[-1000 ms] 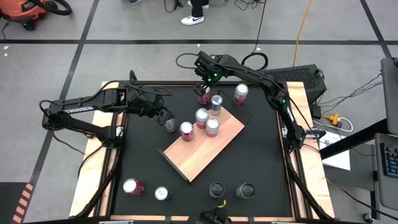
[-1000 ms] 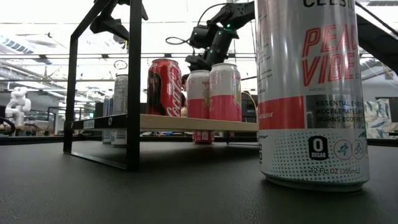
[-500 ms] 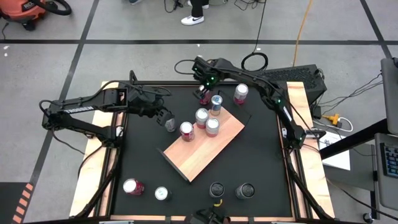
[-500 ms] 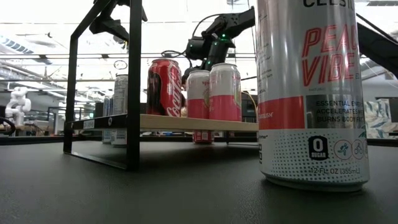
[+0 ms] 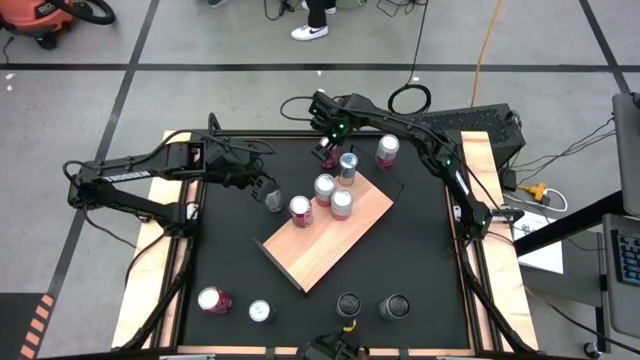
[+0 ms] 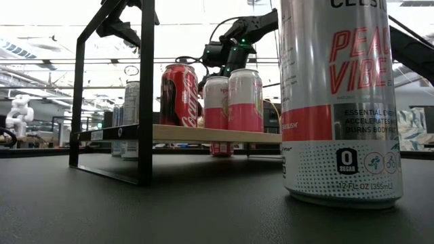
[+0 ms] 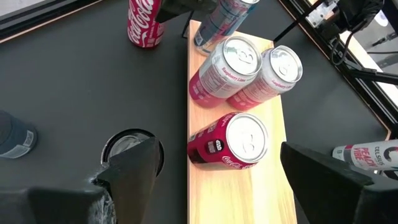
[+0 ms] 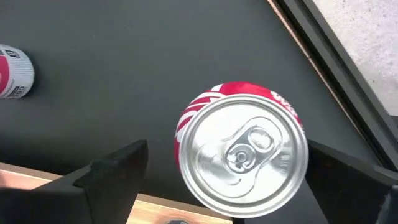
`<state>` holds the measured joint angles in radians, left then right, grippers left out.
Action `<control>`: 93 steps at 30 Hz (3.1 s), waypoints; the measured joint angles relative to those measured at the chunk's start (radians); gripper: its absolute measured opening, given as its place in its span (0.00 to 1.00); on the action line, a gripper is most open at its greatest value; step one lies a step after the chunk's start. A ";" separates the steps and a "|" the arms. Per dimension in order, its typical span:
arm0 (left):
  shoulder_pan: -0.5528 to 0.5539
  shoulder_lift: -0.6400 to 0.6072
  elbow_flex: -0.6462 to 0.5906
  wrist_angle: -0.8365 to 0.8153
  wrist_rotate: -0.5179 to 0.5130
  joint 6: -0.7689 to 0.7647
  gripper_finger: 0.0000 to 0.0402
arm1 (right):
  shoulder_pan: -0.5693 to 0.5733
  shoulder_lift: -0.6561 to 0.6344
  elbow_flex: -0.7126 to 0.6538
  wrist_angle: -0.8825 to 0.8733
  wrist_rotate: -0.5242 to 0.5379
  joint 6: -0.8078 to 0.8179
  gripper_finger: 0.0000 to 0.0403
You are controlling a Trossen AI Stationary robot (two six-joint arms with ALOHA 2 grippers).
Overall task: Place canned beverage on shelf
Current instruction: Put the top red white soda can on the shelf aligned with the other red white soda can
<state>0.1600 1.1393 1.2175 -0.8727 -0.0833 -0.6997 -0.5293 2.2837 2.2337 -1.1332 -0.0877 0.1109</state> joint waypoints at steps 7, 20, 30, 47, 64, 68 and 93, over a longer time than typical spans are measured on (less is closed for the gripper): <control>0.000 0.000 0.000 0.000 -0.005 0.000 0.84 | -0.001 0.000 0.000 0.000 -0.014 0.000 0.80; 0.000 0.000 0.000 0.000 -0.010 -0.002 0.84 | 0.000 -0.002 0.002 -0.006 -0.019 0.007 0.63; 0.000 0.000 0.000 0.000 -0.020 -0.001 0.84 | 0.001 -0.023 -0.002 -0.012 -0.036 0.000 0.63; 0.002 0.000 0.000 0.000 -0.070 0.031 0.84 | 0.002 -0.130 0.000 -0.016 -0.106 -0.078 0.62; 0.005 0.004 0.001 0.006 -0.164 0.100 0.84 | 0.002 -0.246 0.000 -0.017 -0.175 -0.067 0.62; 0.023 0.009 0.002 0.030 -0.125 0.116 0.84 | 0.006 -0.281 0.000 -0.016 -0.221 -0.042 0.62; 0.000 0.089 0.002 0.535 -0.089 0.526 0.99 | 0.087 -0.454 0.000 0.003 -0.441 0.148 0.62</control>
<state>0.1605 1.2279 1.2190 -0.3380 -0.1722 -0.1737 -0.4425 1.8297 2.2341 -1.1301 -0.5289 0.2587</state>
